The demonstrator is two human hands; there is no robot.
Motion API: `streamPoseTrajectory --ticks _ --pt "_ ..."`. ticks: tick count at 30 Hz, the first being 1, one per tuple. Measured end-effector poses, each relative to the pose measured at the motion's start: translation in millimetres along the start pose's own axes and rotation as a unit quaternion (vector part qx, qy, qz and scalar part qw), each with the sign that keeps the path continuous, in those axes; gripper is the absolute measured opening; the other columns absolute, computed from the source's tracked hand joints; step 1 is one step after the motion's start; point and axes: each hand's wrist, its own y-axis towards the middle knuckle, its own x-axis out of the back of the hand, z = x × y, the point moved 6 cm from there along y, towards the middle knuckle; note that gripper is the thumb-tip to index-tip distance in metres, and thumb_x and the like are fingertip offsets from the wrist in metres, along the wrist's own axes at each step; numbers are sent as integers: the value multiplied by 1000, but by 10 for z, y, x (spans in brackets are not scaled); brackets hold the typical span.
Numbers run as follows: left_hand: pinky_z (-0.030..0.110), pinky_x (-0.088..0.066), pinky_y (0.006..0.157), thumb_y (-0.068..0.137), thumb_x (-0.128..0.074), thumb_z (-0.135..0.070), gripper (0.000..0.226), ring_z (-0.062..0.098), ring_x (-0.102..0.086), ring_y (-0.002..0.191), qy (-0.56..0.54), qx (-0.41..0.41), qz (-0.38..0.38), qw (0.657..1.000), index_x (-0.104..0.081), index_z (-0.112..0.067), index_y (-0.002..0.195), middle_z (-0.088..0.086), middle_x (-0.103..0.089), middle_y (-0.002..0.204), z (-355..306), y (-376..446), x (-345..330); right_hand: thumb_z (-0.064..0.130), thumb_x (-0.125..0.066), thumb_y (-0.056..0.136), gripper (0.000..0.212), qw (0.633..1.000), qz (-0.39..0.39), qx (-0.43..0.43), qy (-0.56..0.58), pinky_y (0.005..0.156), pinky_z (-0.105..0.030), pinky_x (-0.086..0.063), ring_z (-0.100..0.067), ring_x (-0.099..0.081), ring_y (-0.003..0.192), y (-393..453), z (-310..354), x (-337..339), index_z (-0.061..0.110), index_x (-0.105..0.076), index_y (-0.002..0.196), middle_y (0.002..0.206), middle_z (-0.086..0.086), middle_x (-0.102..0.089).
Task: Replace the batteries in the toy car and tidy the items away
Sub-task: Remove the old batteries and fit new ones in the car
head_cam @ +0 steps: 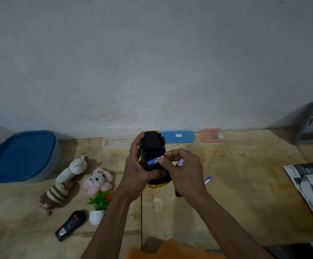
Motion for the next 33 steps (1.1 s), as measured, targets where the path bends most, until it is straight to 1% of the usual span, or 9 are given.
streamPoseTrajectory --ticks 10,13,17,19,21,23,25,28,33 --pt "45 -59 79 61 -77 23 115 30 -69 111 -16 17 0 1000 -35 -36 150 -2 -65 129 41 -22 35 28 -77 85 12 995 83 11 -46 74 -20 -56 3 -64 87 77 65 -70 21 -75 95 87 18 -68" --pt "47 -59 81 60 -77 20 114 32 -68 112 -15 20 3 1000 -35 -36 150 0 -63 132 46 -35 41 28 -76 85 13 994 78 28 -66 78 -26 -58 0 -66 88 96 85 -94 22 -75 96 87 17 -70" --pt "55 -58 86 62 -76 23 115 36 -65 116 -16 26 12 999 -35 -38 151 6 -56 143 89 -62 57 25 -75 86 11 998 49 23 -18 76 -23 -58 -2 -68 86 110 66 -90 19 -76 96 87 12 -73" --pt "61 -56 89 60 -78 20 116 37 -65 116 -16 33 11 999 -35 -38 150 6 -56 142 125 -91 77 21 -73 88 8 996 39 -27 73 59 -15 -50 -1 -65 73 116 28 -43 16 -76 94 80 13 -72" --pt "61 -56 88 57 -80 18 116 38 -65 114 -20 47 1 999 -38 -40 148 5 -58 139 177 -124 122 17 -68 92 11 967 49 -128 213 43 -15 -34 -4 -51 59 95 -55 -11 10 -75 98 75 8 -69" --pt "60 -56 89 55 -80 17 116 36 -65 115 -31 64 -4 997 -40 -41 147 4 -59 137 264 -155 165 13 -63 94 15 921 50 -208 325 40 -18 -28 -9 -48 58 64 -151 12 5 -73 102 75 0 -65" --pt "59 -56 91 54 -81 17 117 34 -64 117 -38 84 -6 996 -39 -41 147 3 -59 136 390 -187 197 14 -56 97 18 881 47 -262 391 40 -18 -33 -10 -52 57 20 -254 9 5 -71 101 73 -2 -61" --pt "53 -58 90 54 -82 21 120 28 -65 116 -23 109 -3 994 -38 -39 149 1 -59 137 612 -231 231 20 -49 102 22 854 29 -301 423 43 -20 -42 -12 -55 58 -54 -425 14 8 -68 99 72 -2 -58" --pt "44 -61 83 57 -80 28 117 13 -69 104 16 155 6 988 -40 -38 146 -3 -56 136 979 -294 218 24 -50 102 22 882 -35 -324 341 40 -20 -31 -10 -46 51 -148 -765 205 10 -66 95 70 -1 -54"
